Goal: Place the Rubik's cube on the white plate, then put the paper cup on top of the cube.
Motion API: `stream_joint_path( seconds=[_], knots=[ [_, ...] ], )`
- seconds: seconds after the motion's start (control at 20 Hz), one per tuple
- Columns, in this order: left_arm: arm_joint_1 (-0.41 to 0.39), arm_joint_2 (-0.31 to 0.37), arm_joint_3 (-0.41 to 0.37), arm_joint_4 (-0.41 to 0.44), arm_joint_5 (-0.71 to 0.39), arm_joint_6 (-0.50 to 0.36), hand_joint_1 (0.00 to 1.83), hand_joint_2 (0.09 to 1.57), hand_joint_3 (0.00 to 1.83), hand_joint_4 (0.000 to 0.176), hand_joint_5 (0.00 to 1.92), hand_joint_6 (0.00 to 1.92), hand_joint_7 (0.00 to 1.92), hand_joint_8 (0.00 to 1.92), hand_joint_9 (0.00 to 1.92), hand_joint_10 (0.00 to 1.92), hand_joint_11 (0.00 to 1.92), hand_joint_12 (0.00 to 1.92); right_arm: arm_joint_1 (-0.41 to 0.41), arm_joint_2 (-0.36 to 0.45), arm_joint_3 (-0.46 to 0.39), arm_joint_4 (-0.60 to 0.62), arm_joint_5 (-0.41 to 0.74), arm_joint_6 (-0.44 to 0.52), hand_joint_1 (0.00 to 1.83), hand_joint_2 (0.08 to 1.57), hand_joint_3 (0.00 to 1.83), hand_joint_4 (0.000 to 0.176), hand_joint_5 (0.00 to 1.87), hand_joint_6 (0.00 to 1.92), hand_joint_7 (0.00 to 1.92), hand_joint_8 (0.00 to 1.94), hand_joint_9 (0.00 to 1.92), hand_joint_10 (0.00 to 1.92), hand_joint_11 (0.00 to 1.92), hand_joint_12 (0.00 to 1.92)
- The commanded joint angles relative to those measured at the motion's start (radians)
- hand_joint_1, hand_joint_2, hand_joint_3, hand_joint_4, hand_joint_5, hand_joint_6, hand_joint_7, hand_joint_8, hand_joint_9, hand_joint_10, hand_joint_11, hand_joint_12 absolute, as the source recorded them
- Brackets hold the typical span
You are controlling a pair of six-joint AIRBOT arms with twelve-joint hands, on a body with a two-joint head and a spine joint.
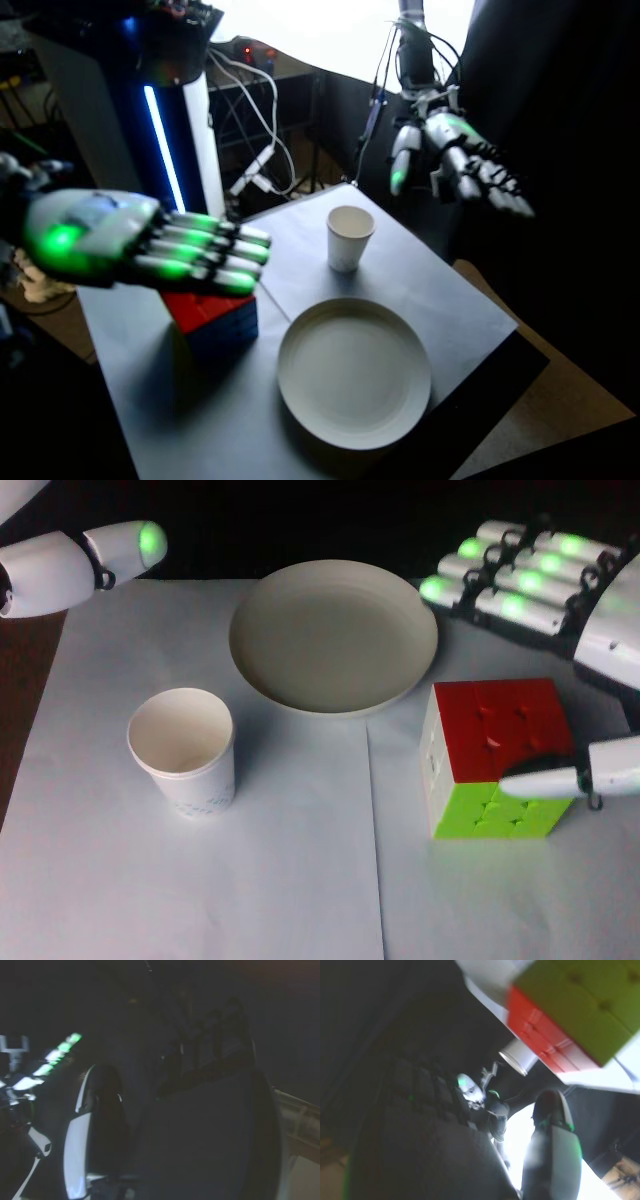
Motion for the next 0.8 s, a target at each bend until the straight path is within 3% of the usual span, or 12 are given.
stream_joint_path(
  seconds=[0.0,0.05,0.1,0.2,0.25,0.35,0.4,0.45,0.55,0.6,0.7,0.75],
  knots=[
    [-0.008,0.002,0.003,-0.012,-0.116,0.0,0.16,1.32,0.0,0.158,0.0,0.0,0.0,0.0,0.0,0.0,0.0,0.0,0.006,-0.007,0.002,0.009,0.098,0.006,0.64,0.93,0.0,0.0,0.0,0.0,0.0,0.0,0.0,0.0,0.04,0.03],
    [-0.008,0.002,0.004,-0.015,-0.116,0.0,0.17,1.33,0.0,0.151,0.0,0.0,0.0,0.0,0.0,0.0,0.0,0.0,0.006,-0.016,0.002,-0.006,0.083,0.013,0.65,0.93,0.0,0.0,0.0,0.0,0.0,0.0,0.0,0.0,0.0,0.25],
    [-0.008,0.002,0.004,-0.016,-0.115,0.0,0.18,1.34,0.01,0.126,0.0,0.0,0.0,0.0,0.0,0.0,0.0,0.0,0.006,-0.02,0.002,-0.014,0.072,0.017,0.69,0.94,0.0,0.0,0.0,0.0,0.0,0.0,0.0,0.0,0.0,0.01],
    [-0.008,0.002,0.005,-0.021,-0.116,0.0,0.2,1.33,0.0,0.147,0.0,0.0,0.0,0.0,0.0,0.0,0.0,0.0,0.006,-0.033,0.006,-0.029,0.043,0.021,0.69,0.94,0.0,0.0,0.0,0.0,0.0,0.0,0.0,0.0,0.01,0.01],
    [-0.007,0.001,0.006,-0.022,-0.116,0.0,0.2,1.34,0.0,0.147,0.0,0.0,0.0,0.0,0.0,0.0,0.0,0.0,0.006,-0.041,0.009,-0.033,0.028,0.021,0.68,0.96,0.01,0.0,0.0,0.0,0.0,0.0,0.0,0.0,0.03,0.01],
    [-0.004,0.001,0.005,-0.026,-0.119,0.0,0.21,1.34,0.0,0.145,0.0,0.0,0.0,0.0,0.0,0.0,0.0,0.0,0.006,-0.059,0.022,-0.035,-0.008,0.021,0.71,0.97,0.01,0.0,0.0,0.0,0.0,0.0,0.0,0.0,0.04,0.03],
    [-0.002,0.002,0.006,-0.028,-0.12,0.0,0.21,1.35,0.01,0.125,0.0,0.0,0.0,0.0,0.0,0.0,0.0,0.0,0.006,-0.07,0.031,-0.035,-0.027,0.021,0.73,0.98,0.01,0.0,0.0,0.0,0.0,0.0,0.01,0.0,0.02,0.03],
    [-0.001,0.002,0.006,-0.03,-0.12,0.0,0.2,1.35,0.01,0.121,0.0,0.0,0.0,0.0,0.0,0.0,0.0,0.0,0.006,-0.079,0.038,-0.035,-0.041,0.021,0.72,0.98,0.0,0.0,0.0,0.0,0.0,0.0,0.02,0.01,0.0,0.08],
    [-0.001,0.002,0.006,-0.031,-0.121,0.0,0.2,1.35,0.0,0.142,0.0,0.0,0.0,0.0,0.0,0.0,0.0,0.0,0.006,-0.092,0.049,-0.035,-0.06,0.021,0.74,0.99,0.0,0.0,0.0,0.0,0.0,0.0,0.02,0.0,0.0,0.3],
    [-0.001,0.002,0.006,-0.032,-0.121,0.0,0.2,1.36,0.01,0.14,0.0,0.0,0.0,0.0,0.0,0.0,0.0,0.0,0.006,-0.098,0.054,-0.035,-0.07,0.021,0.74,0.98,0.0,0.0,0.0,0.0,0.0,0.0,0.06,0.02,0.0,0.45],
    [0.001,0.002,0.006,-0.033,-0.122,0.0,0.26,1.37,0.01,0.134,0.0,0.0,0.0,0.0,0.0,0.0,0.0,0.0,0.006,-0.107,0.063,-0.035,-0.081,0.021,0.78,0.98,0.0,0.0,0.0,0.0,0.0,0.0,0.05,0.01,0.0,0.45],
    [0.001,0.002,0.006,-0.033,-0.123,0.0,0.25,1.36,0.0,0.143,0.0,0.0,0.0,0.0,0.0,0.0,0.0,0.0,0.005,-0.108,0.065,-0.035,-0.084,0.021,0.76,0.98,0.0,0.0,0.0,0.0,0.0,0.0,0.05,0.01,0.0,0.49]
  ],
)
